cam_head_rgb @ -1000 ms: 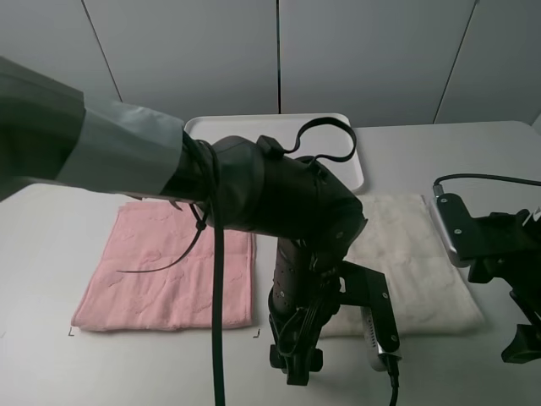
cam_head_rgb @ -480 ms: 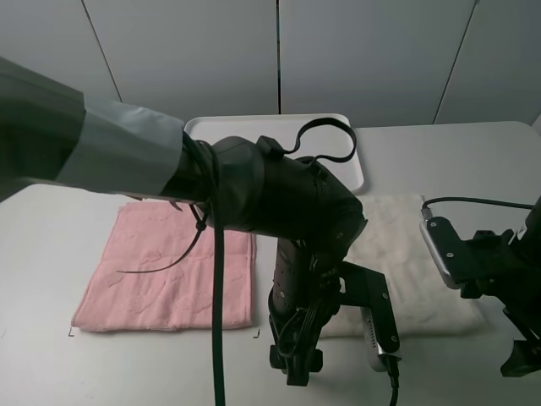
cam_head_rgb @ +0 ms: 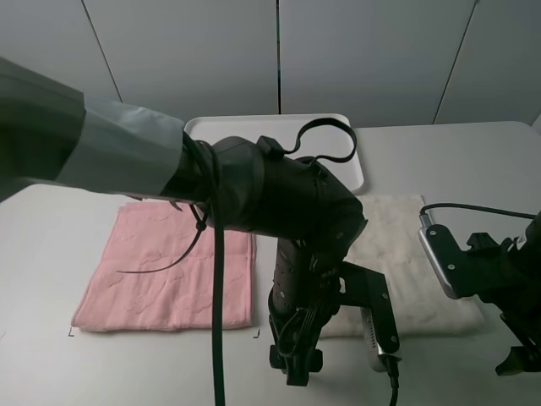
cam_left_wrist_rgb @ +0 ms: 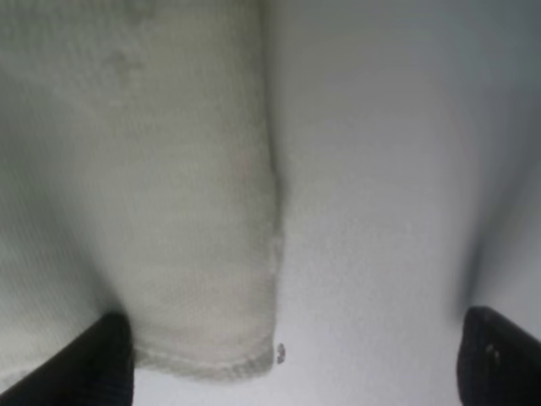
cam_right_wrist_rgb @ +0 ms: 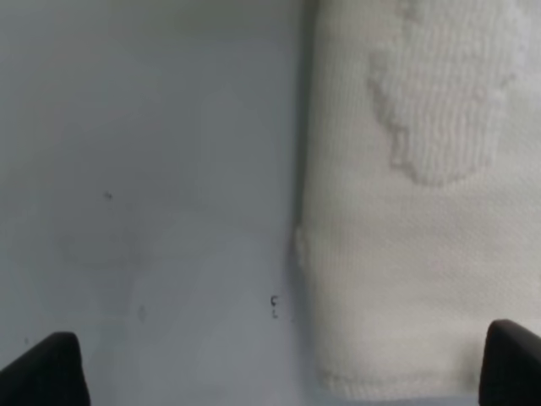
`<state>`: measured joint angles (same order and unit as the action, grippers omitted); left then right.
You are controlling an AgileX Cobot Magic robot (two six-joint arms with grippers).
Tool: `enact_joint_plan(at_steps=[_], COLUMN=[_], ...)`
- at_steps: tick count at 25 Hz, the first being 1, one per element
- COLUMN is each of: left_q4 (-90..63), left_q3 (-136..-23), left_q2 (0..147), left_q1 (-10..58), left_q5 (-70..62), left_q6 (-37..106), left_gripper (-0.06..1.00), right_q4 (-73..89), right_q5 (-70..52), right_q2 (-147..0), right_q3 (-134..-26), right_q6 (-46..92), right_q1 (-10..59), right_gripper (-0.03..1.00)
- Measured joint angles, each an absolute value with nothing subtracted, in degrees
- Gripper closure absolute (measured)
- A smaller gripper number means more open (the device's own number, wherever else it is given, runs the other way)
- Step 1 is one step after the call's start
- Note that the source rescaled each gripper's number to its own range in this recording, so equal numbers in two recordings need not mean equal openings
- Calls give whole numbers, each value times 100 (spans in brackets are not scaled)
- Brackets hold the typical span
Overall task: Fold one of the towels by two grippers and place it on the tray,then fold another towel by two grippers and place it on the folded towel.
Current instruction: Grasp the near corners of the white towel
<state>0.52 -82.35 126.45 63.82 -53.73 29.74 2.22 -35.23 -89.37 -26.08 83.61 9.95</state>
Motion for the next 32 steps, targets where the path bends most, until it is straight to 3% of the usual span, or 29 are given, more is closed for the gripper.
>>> enact_joint_plan(at_steps=[16,19,21,27,32], left_q4=[157,157,157,157,157], left_q3=[-8235,-8235,-8235,-8235,-8235], left_q2=[12656,12656,12656,12656,12656], left_q1=[6382,6382,6382,6382,6382], left_q5=[-5300,-5300,-5300,-5290,-5290], left_q6=[2863,2863,2863,2863,2863], left_gripper=[-5,-5,-5,-5,-5], right_q4=[233,233,199,0,-87], right_q5=[-3271,-3056,-2807,-2373,-2258], right_q2=[-9550,-9584,-9584,-9584,-9584], right_q3=[-2619,-2605,-2525,-2398,-2398], right_q6=[8397,8397,8397,8434,8604], right_q1=[995,995,995,995,995], right_gripper=[-3,1,9,56,84])
